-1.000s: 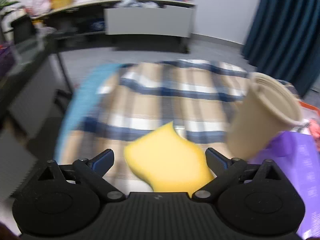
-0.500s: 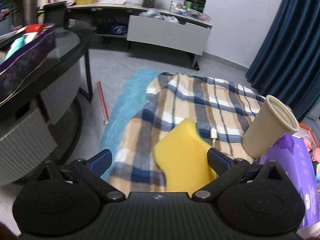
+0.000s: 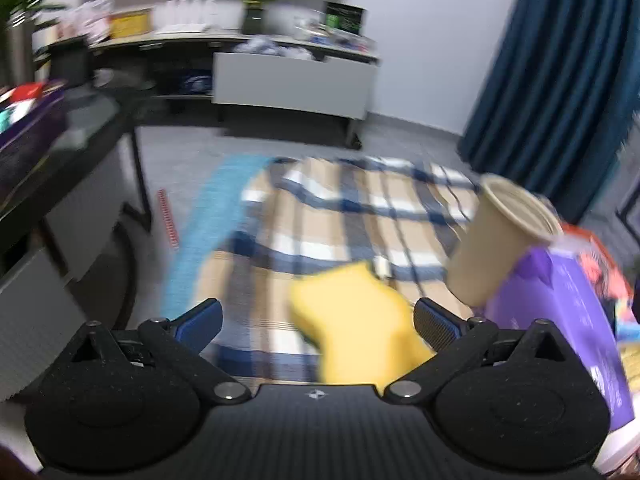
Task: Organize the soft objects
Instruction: 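Grasp the yellow-green sponge with the left gripper while the right gripper approaches the white cable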
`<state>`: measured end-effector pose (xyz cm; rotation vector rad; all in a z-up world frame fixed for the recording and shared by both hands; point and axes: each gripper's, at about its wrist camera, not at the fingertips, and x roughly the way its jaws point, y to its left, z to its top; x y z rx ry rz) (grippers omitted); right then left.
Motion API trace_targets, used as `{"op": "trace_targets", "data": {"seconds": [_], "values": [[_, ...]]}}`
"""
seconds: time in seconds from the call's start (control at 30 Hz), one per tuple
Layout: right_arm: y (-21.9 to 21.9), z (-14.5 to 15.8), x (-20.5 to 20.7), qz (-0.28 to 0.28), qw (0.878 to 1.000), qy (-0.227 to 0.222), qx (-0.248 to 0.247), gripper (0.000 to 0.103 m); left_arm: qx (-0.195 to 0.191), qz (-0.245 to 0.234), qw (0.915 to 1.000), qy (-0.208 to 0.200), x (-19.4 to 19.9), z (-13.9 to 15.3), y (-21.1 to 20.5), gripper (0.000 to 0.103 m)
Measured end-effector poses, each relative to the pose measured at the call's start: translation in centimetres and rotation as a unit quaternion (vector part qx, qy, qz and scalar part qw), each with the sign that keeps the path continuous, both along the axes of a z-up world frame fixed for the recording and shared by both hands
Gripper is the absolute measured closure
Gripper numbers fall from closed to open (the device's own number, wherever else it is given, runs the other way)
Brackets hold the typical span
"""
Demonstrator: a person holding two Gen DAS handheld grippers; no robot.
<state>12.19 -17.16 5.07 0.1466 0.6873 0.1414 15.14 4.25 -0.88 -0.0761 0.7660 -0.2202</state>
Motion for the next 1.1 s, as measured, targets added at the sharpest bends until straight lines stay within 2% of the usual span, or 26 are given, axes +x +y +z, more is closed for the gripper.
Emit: {"op": "trace_targets", "data": {"seconds": [0.07, 0.17, 0.2, 0.3, 0.37, 0.57, 0.73, 0.93, 1.03, 1.1], "values": [[0.2, 0.1, -0.1, -0.004, 1.000, -0.002, -0.013, 0.060, 0.006, -0.009, 0.9999, 0.008, 0.4, -0.8, -1.0, 0.000], [0.0, 0.1, -0.2, -0.021, 1.000, 0.001, -0.017, 0.060, -0.022, -0.008, 0.9991, 0.034, 1.0, -2.2, -1.7, 0.000], [-0.1, 0.1, -0.2, -0.026, 1.000, 0.003, -0.018, 0.060, -0.019, -0.015, 0.9989, 0.040, 1.3, -2.7, -2.3, 0.000], [0.2, 0.0, -0.1, -0.032, 0.999, 0.006, -0.021, 0.060, 0.023, -0.015, 0.9980, 0.058, 1.5, -4.3, -3.2, 0.000], [0.6, 0.0, -0.2, -0.027, 0.999, 0.006, -0.025, 0.060, 0.029, -0.010, 0.9978, 0.059, 1.3, -4.8, -2.2, 0.000], [1.8, -1.3, 0.5, -0.024, 0.999, 0.026, -0.017, 0.060, -0.011, 0.001, 0.9984, 0.055, 1.3, -3.6, 0.9, 0.000], [3.6, -2.3, 0.4, -0.014, 0.999, 0.040, -0.021, 0.060, -0.001, -0.017, 0.9990, 0.041, 1.3, -3.0, 1.2, 0.000], [4.5, -3.3, 0.8, -0.014, 0.999, 0.050, -0.013, 0.060, 0.006, 0.011, 0.9998, 0.013, 0.3, -1.7, 3.2, 0.000], [5.6, -4.3, 1.5, -0.011, 0.998, 0.057, -0.014, 0.060, 0.033, 0.029, 0.9989, 0.016, 0.7, -2.0, 4.1, 0.000], [6.3, -5.0, 1.8, -0.006, 0.998, 0.061, -0.014, 0.060, 0.025, 0.029, 0.9989, 0.026, 1.3, -2.4, 4.6, 0.000]]}}
